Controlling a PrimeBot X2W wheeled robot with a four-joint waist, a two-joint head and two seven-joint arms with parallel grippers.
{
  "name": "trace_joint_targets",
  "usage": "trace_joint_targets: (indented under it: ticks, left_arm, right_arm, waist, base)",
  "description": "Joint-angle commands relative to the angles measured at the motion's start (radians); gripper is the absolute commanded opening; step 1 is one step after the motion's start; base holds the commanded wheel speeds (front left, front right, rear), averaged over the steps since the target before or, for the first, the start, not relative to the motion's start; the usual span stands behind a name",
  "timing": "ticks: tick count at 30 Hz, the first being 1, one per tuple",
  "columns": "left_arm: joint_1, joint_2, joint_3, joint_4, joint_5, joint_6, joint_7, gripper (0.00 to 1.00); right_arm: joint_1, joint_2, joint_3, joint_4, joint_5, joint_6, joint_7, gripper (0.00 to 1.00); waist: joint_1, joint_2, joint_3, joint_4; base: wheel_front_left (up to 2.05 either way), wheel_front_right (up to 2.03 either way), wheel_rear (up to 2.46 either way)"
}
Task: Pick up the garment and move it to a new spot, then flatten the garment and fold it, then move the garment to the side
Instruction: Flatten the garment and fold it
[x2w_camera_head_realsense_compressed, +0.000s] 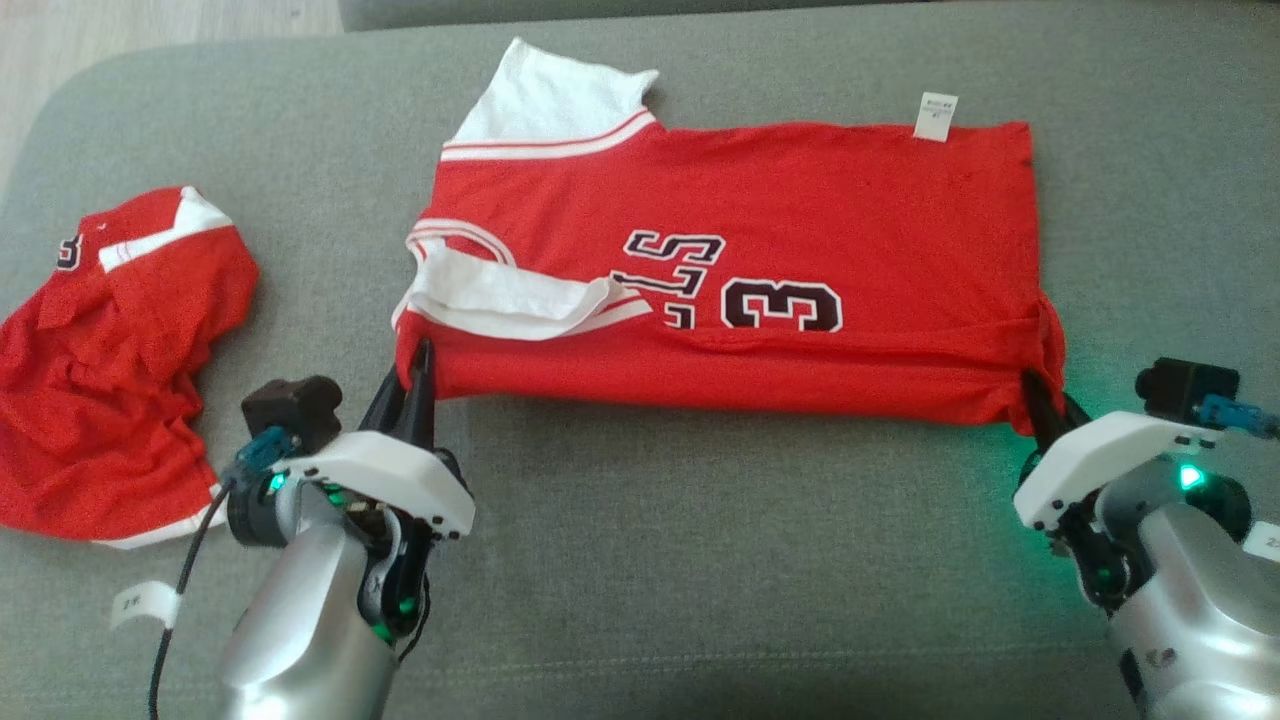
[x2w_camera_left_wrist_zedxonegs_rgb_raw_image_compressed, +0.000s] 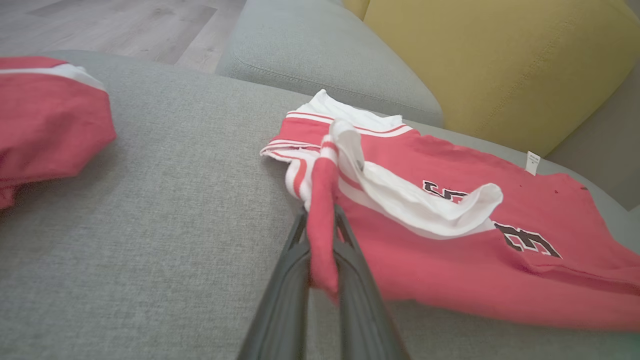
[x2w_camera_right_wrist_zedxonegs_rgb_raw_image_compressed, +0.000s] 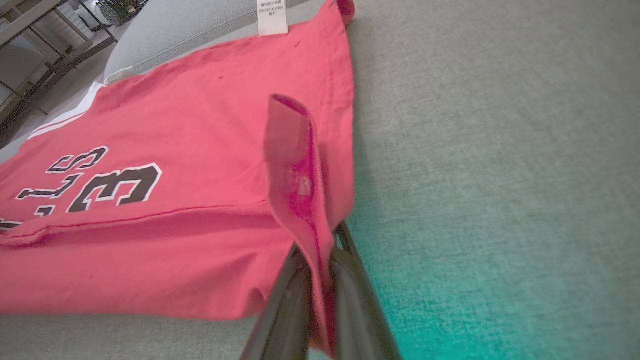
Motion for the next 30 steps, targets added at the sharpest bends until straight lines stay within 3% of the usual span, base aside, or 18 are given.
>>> trace_joint_targets:
  ticks: [1, 18, 28, 29, 30]
  left_arm:
    - [-0.016, 0.032, 0.032, -0.021, -0.002, 0.003, 0.001, 0.0]
    - [0.135, 0.08, -0.013, -0.056, -0.053, -0.04, 0.172, 0.0]
    - [0.216, 0.098, -0.034, -0.139, -0.067, -0.023, 0.25, 0.0]
    - [0.22, 0.099, -0.037, -0.145, -0.066, -0.02, 0.255, 0.0]
    - [0.224, 0.1, -0.037, -0.15, -0.067, -0.017, 0.261, 0.0]
  right_arm:
    - [-0.025, -0.035, 0.027, -0.025, 0.014, 0.008, 0.004, 0.0]
    - [0.097, -0.242, 0.158, -0.212, 0.159, 0.008, 0.331, 0.0]
    - [0.209, -0.245, 0.112, -0.311, 0.183, 0.008, 0.396, 0.0]
    - [0.216, -0.238, 0.108, -0.319, 0.182, 0.008, 0.396, 0.14]
    - [0.221, -0.231, 0.1, -0.326, 0.18, 0.008, 0.39, 0.73]
  waist:
    - [0.0, 0.0, -0.017, -0.004]
    - [0.0, 0.0, -0.147, -0.027]
    - [0.0, 0.0, -0.16, -0.039]
    - [0.0, 0.0, -0.16, -0.041]
    - [0.0, 0.0, -0.159, -0.043]
  base:
    - [0.0, 0.0, 0.0]
    - [0.0, 0.0, 0.0]
    - [0.0, 0.0, 0.0]
    - [0.0, 0.0, 0.0]
    - [0.0, 0.0, 0.0]
